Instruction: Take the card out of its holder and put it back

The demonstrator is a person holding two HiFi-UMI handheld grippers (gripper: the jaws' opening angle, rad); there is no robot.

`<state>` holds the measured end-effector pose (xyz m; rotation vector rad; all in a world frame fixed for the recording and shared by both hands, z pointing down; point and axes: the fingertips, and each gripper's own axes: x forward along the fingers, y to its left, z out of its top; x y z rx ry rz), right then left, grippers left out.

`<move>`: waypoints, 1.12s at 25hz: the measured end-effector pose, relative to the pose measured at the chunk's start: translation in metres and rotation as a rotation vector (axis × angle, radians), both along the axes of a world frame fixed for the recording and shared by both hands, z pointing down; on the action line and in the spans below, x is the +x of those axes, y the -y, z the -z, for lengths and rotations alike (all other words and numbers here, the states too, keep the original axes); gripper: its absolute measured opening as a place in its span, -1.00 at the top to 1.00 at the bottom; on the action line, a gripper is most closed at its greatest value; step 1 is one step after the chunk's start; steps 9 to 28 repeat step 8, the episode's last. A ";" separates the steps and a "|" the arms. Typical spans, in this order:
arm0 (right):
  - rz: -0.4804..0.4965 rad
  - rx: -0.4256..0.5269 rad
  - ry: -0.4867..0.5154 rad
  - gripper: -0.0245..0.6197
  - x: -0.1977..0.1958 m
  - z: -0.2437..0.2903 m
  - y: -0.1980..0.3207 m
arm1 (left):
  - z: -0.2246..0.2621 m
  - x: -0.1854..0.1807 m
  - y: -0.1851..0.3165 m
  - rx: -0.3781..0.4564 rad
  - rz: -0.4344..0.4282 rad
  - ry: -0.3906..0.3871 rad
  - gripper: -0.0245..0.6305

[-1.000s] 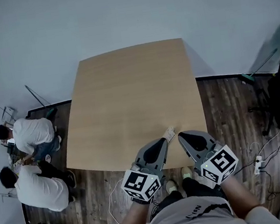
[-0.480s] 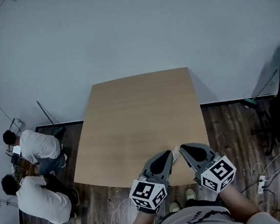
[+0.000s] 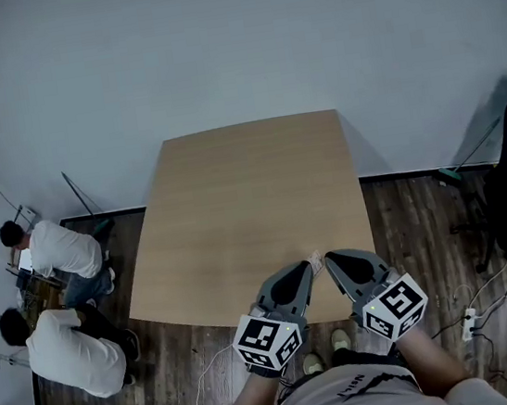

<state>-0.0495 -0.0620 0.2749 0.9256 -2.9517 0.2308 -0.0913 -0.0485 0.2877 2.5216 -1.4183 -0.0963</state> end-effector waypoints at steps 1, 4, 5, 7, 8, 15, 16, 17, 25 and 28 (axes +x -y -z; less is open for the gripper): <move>-0.001 -0.001 -0.002 0.89 0.000 -0.001 0.000 | -0.001 0.000 0.000 -0.002 -0.002 0.000 0.86; -0.004 -0.003 -0.007 0.89 0.000 -0.003 0.001 | -0.004 0.000 0.002 -0.005 -0.003 -0.002 0.87; -0.006 -0.003 -0.008 0.89 0.000 -0.004 0.002 | -0.004 0.000 0.003 -0.006 -0.004 -0.002 0.86; -0.010 -0.003 -0.008 0.89 0.000 -0.004 0.004 | -0.005 0.000 0.005 -0.005 -0.005 -0.003 0.87; -0.012 -0.002 -0.008 0.89 0.001 -0.005 0.005 | -0.006 -0.001 0.006 -0.005 -0.005 -0.003 0.87; -0.012 -0.002 -0.008 0.89 0.001 -0.005 0.005 | -0.006 -0.001 0.006 -0.005 -0.005 -0.003 0.87; -0.012 -0.002 -0.008 0.89 0.001 -0.005 0.005 | -0.006 -0.001 0.006 -0.005 -0.005 -0.003 0.87; -0.012 -0.002 -0.008 0.89 0.001 -0.005 0.005 | -0.006 -0.001 0.006 -0.005 -0.005 -0.003 0.87; -0.012 -0.002 -0.008 0.89 0.001 -0.005 0.005 | -0.006 -0.001 0.006 -0.005 -0.005 -0.003 0.87; -0.012 -0.002 -0.008 0.89 0.001 -0.005 0.005 | -0.006 -0.001 0.006 -0.005 -0.005 -0.003 0.87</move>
